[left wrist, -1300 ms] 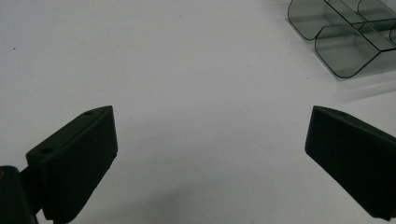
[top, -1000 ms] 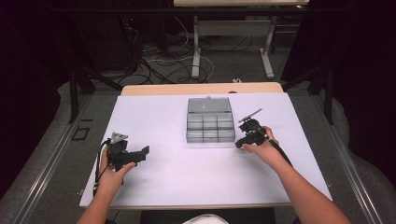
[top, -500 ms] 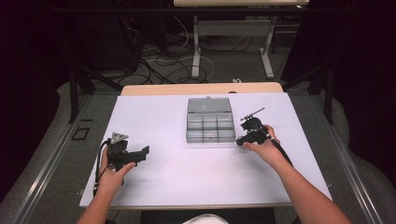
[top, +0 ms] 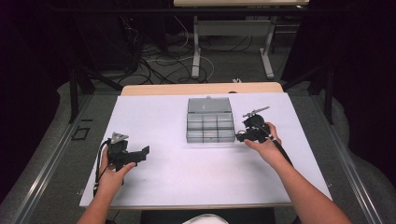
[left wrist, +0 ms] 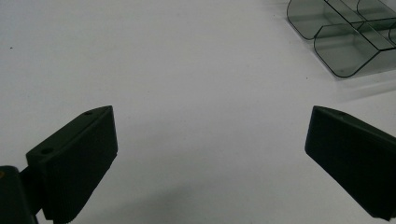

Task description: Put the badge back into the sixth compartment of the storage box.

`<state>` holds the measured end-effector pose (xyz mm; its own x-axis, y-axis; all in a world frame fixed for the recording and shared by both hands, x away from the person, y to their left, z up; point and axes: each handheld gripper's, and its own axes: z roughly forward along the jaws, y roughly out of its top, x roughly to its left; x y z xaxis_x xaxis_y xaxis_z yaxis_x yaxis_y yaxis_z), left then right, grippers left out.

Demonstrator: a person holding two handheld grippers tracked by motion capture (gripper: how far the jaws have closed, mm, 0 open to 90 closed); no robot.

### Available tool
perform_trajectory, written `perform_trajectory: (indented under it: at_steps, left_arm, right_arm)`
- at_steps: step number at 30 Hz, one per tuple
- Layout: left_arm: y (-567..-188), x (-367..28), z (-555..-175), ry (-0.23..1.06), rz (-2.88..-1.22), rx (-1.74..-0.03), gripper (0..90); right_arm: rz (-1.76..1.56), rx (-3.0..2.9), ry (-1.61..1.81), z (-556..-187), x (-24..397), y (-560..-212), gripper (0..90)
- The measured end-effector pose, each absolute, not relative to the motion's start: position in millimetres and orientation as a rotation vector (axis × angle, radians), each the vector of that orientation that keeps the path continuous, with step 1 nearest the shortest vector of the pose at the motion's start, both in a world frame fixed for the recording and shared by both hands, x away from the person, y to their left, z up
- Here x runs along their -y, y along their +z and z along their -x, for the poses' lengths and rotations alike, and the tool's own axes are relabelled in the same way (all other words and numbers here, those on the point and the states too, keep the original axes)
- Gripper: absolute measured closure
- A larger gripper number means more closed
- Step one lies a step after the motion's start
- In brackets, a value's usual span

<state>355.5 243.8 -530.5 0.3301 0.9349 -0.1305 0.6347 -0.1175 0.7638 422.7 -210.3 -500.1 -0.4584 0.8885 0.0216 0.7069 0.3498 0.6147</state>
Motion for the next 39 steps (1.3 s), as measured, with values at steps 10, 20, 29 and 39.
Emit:
perform_trajectory:
  at_steps: [10, 20, 29, 39]
  left_arm:
    - [-531, -244, -355, 0.503, -1.840, -1.388, 2.7]
    - [-530, -244, -355, 0.504, -1.843, -1.387, 2.7]
    - [-531, -244, -356, 0.504, -1.841, -1.389, 2.7]
    - [-530, -244, -356, 0.503, -1.844, -1.387, 2.7]
  right_arm:
    - [-1.387, -2.249, 0.882, -421, 211, -495, 46.8]
    - [-1.364, -2.195, 0.951, -422, 210, -492, 46.8]
    - [-1.363, -2.170, 0.988, -423, 204, -490, 46.8]
    - [-1.354, -2.161, 1.018, -426, 194, -491, 46.8]
